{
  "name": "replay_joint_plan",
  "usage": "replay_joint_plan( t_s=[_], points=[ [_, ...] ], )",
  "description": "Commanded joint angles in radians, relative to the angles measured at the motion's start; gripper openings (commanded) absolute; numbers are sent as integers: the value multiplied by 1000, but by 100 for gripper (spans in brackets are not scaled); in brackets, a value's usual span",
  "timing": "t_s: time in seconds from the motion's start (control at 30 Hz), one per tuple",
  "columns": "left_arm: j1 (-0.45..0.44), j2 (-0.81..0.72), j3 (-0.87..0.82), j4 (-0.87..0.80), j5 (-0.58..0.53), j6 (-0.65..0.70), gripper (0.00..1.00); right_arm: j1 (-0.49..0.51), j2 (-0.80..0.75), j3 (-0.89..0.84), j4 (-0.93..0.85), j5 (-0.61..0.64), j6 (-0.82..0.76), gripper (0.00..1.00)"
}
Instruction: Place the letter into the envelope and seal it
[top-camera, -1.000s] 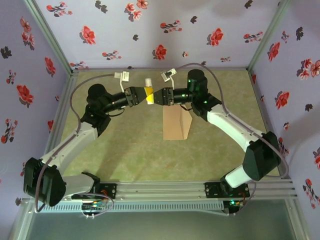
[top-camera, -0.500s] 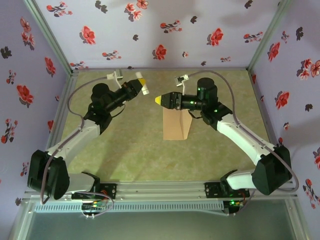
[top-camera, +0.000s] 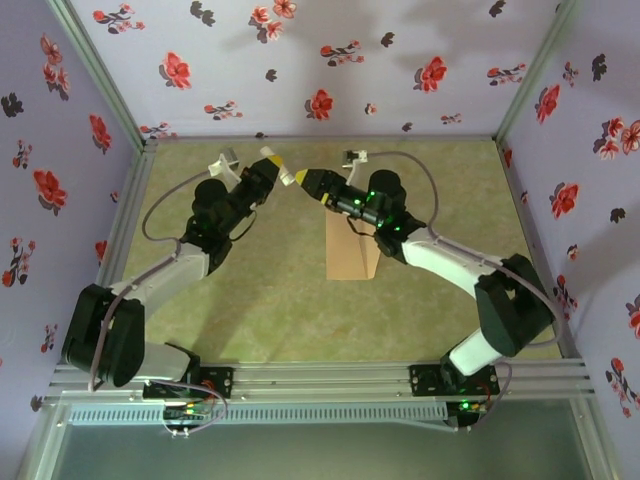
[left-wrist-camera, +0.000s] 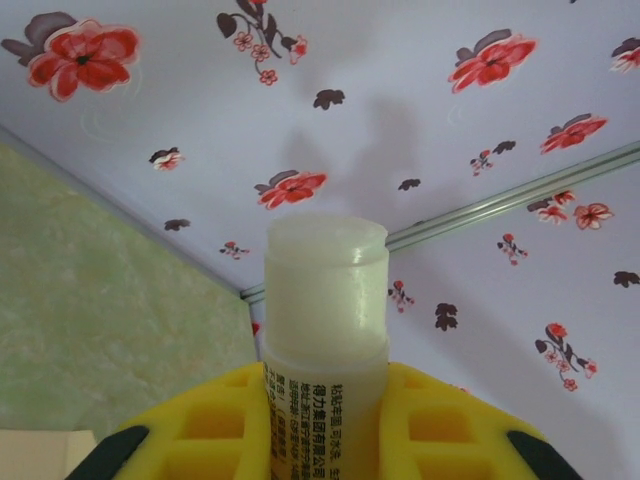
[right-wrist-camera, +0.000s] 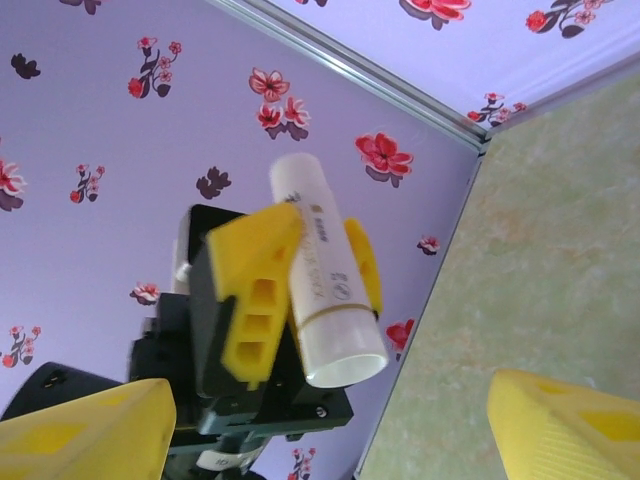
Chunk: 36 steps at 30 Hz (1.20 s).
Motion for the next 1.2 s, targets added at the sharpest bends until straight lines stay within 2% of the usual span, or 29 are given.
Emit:
replay_joint_plan(
  t_s=[0.0, 0.3, 0.8, 0.93, 1.17],
  points=[
    [-9, 2, -8, 101, -36, -27, 0, 19, 35, 23, 130, 58, 60, 81],
    [-21, 24, -13, 132, -36, -52, 0, 30, 91, 47, 223, 32, 90, 79],
    [-42, 36, -9, 142, -37, -55, 0, 33, 151, 89, 275, 20, 138, 74],
    [-42, 46, -7, 161, -38, -65, 0, 33, 158, 88, 288, 21, 145, 68],
    [-47, 60, -13, 193, -38, -84, 0, 32, 169, 103, 302, 17, 154, 46]
  ],
)
